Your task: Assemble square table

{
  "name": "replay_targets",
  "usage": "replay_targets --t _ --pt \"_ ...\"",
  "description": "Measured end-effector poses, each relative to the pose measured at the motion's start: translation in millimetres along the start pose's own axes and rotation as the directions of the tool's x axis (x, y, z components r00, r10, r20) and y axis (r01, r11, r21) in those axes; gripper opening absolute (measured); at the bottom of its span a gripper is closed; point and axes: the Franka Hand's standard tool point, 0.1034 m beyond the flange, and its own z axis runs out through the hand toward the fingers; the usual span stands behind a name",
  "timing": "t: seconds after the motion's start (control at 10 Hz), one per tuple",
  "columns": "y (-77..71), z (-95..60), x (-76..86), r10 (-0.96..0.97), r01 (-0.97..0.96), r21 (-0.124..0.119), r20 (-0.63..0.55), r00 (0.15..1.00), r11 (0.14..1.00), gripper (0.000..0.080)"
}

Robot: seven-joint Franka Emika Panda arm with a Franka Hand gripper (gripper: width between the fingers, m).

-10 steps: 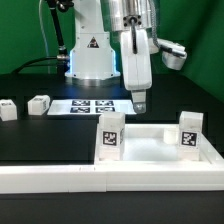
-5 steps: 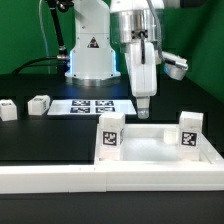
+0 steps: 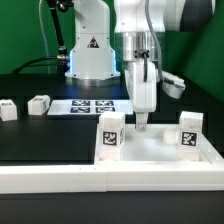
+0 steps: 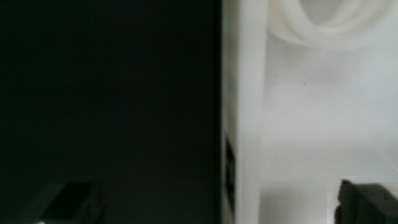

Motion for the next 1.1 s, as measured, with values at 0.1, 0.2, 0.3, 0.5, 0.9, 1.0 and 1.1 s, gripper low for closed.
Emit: replay_targets --t 0.1,0.2,0.3,0.5,0.9,1.0,1.1 --pt "-2.8 4.3 1.6 -0.007 0.007 0.000 -0.005 1.000 1.000 0.0649" --pt "-4.2 9.4 2.2 -0.010 0.009 -0.003 -0.009 1.000 1.000 0.0649" --pt "-5.4 12.1 1.4 -0.011 0.011 -0.008 -0.010 1.000 1.000 0.0649" --pt "-5.0 12.7 1.4 -0.012 0.012 -0.008 -0.010 1.000 1.000 0.0537" --pt "-4.5 13.2 1.4 -0.012 0.012 -0.009 -0.011 1.000 1.000 0.0089" --pt "-4.4 13.4 1.5 -0.012 0.012 -0.010 -0.011 1.000 1.000 0.0089" --pt "-4.4 13.4 1.5 -0.013 0.012 -0.010 -0.011 1.000 1.000 0.0046"
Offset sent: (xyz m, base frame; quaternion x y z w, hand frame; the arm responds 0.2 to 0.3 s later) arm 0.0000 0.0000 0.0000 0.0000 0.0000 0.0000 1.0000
